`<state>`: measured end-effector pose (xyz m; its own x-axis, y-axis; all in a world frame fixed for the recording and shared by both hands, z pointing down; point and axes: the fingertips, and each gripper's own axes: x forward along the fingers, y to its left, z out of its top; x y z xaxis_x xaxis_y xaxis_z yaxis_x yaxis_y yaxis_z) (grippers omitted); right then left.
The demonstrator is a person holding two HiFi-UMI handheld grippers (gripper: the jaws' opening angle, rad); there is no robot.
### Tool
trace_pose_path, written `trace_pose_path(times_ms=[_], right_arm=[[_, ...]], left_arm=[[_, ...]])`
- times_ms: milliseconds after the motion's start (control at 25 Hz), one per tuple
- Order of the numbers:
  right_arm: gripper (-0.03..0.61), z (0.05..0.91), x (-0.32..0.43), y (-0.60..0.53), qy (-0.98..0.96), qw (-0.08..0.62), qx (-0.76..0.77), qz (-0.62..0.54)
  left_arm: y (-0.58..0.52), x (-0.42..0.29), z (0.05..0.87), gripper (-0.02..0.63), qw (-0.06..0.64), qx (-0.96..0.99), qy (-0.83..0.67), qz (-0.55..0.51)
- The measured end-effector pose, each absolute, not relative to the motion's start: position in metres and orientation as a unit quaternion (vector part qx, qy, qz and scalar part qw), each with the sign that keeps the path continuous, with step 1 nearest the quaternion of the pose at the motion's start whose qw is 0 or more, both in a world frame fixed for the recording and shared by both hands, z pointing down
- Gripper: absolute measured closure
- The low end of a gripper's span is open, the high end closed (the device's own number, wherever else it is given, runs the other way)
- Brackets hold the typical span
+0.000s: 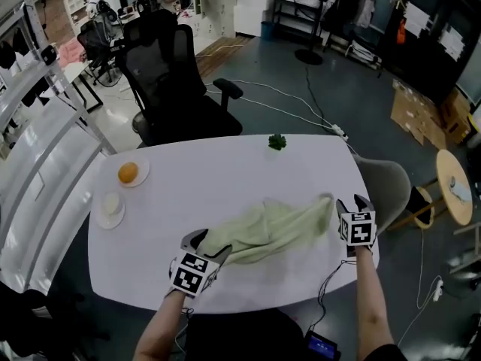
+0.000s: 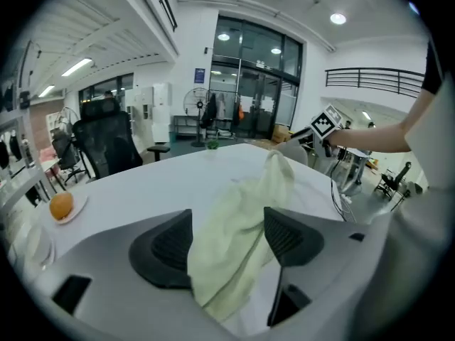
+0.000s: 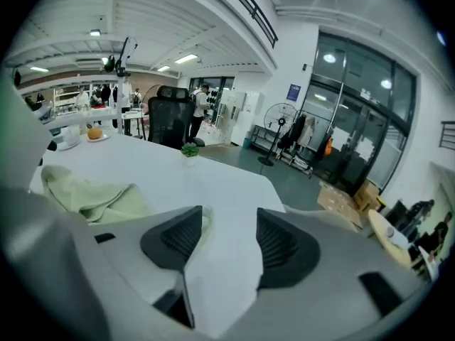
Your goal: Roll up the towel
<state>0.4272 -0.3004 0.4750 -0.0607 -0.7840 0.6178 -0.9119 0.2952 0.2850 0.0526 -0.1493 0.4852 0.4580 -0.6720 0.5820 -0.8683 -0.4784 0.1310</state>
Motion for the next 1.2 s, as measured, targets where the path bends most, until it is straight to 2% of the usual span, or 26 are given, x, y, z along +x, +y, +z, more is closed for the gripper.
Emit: trace_pose_path(times_ms=[200,440,600,880,960,1080,1120,1200], right_arm=[[0.324,0.477,0.425,-0.259,-0.728,0.330,0.589,0.115],[0.325,0.519,0.407,-0.205,-0.734,0.299,0.577,0.199],[0.327,0.556,0.396,-0.182,-0.729,0.290,0.566,0.252],[0.324,0.594,0.388,-0.186,-0.727,0.283,0.549,0.300],[0.337,0.597,0.384,-0.192,-0.728,0.282,0.544,0.305],[0.373,0.602,0.379,-0.198,-0.732,0.282,0.537,0.311],[0.391,0.603,0.378,-0.199,-0.733,0.283,0.536,0.310],[0.467,0.601,0.377,-0.201,-0.734,0.285,0.536,0.305]], left_arm=[[-0.164,0.104,0.489,0.279,0.183,0.860,-0.405,0.250],[-0.176,0.149,0.513,0.293,0.171,0.876,-0.344,0.290],[-0.183,0.160,0.529,0.325,0.179,0.873,-0.328,0.314],[-0.185,0.181,0.567,0.341,0.205,0.863,-0.299,0.352],[-0.188,0.184,0.576,0.374,0.207,0.858,-0.301,0.362],[-0.196,0.181,0.579,0.535,0.200,0.849,-0.323,0.367],[-0.198,0.179,0.578,0.551,0.197,0.847,-0.329,0.367],[-0.204,0.171,0.573,0.558,0.190,0.846,-0.343,0.362]])
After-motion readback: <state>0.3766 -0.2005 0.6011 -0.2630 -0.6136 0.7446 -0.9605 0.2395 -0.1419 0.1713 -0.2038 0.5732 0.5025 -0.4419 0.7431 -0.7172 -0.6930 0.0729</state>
